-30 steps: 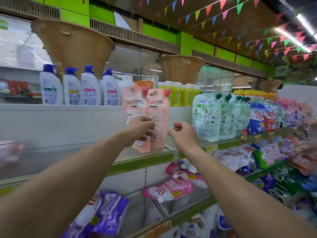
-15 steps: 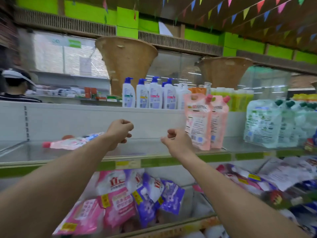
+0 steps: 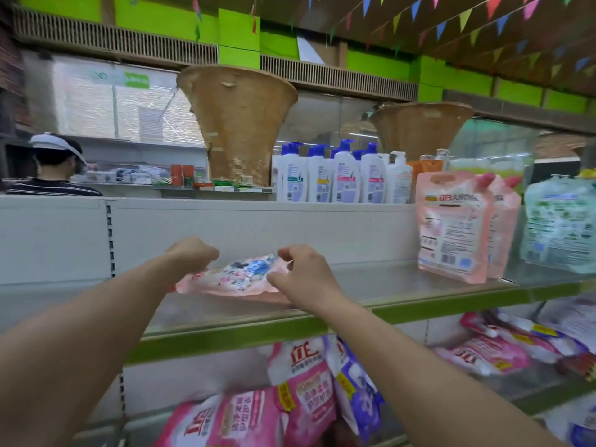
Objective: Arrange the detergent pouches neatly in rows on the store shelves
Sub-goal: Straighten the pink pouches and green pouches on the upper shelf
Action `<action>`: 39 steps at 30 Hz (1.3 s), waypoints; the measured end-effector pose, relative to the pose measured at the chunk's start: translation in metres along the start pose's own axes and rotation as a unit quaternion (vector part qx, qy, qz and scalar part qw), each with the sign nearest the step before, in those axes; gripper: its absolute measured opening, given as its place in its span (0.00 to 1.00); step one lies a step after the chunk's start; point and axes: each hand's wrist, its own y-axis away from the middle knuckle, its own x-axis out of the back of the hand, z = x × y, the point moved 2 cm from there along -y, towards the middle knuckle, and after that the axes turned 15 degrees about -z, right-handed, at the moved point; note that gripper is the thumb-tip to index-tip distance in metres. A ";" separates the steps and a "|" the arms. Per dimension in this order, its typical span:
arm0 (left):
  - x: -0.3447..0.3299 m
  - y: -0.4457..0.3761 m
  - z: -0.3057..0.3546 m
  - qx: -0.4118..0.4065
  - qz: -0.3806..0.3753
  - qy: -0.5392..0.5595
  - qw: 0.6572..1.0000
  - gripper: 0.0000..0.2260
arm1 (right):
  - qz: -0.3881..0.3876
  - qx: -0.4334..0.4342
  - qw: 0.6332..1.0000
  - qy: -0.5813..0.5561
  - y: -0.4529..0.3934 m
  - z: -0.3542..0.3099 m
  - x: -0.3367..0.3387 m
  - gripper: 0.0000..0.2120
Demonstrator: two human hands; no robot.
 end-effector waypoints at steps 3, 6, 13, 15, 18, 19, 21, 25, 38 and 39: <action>0.002 -0.011 -0.019 0.028 -0.052 -0.030 0.998 0.09 | -0.010 -0.016 0.999 0.041 -0.015 -0.008 -0.016 0.23; 0.003 -0.018 -0.027 0.021 -0.074 -0.067 0.995 0.08 | -0.001 -0.029 0.996 0.088 -0.026 -0.011 -0.026 0.22; 0.010 -0.044 -0.042 0.034 -0.163 -0.090 0.982 0.10 | 0.009 -0.034 0.975 0.220 -0.034 -0.012 -0.037 0.22; 0.012 -0.046 -0.045 0.025 -0.179 -0.052 0.982 0.13 | 0.003 -0.034 0.966 0.255 -0.034 -0.012 -0.039 0.21; 0.022 -0.050 -0.058 0.075 -0.168 -0.028 0.982 0.13 | -0.004 -0.031 0.950 0.310 -0.033 -0.014 -0.040 0.23; 0.025 -0.052 -0.062 0.095 -0.181 -0.011 0.979 0.11 | -0.003 -0.028 0.946 0.324 -0.033 -0.014 -0.039 0.24; 0.030 -0.056 -0.063 0.092 -0.219 0.065 0.969 0.10 | 0.000 -0.017 0.937 0.350 -0.032 -0.014 -0.040 0.28; 0.044 -0.061 -0.012 -0.021 -0.257 0.271 0.927 0.13 | 0.001 -0.010 0.929 0.369 -0.035 -0.014 -0.042 0.30; 0.007 0.009 0.189 -0.309 -0.260 0.390 0.827 0.11 | 0.191 -0.157 0.957 0.151 -0.013 0.024 0.039 0.16; -0.002 0.008 0.192 -0.322 -0.274 0.380 0.823 0.10 | 0.193 -0.168 0.960 0.117 -0.009 0.035 0.043 0.17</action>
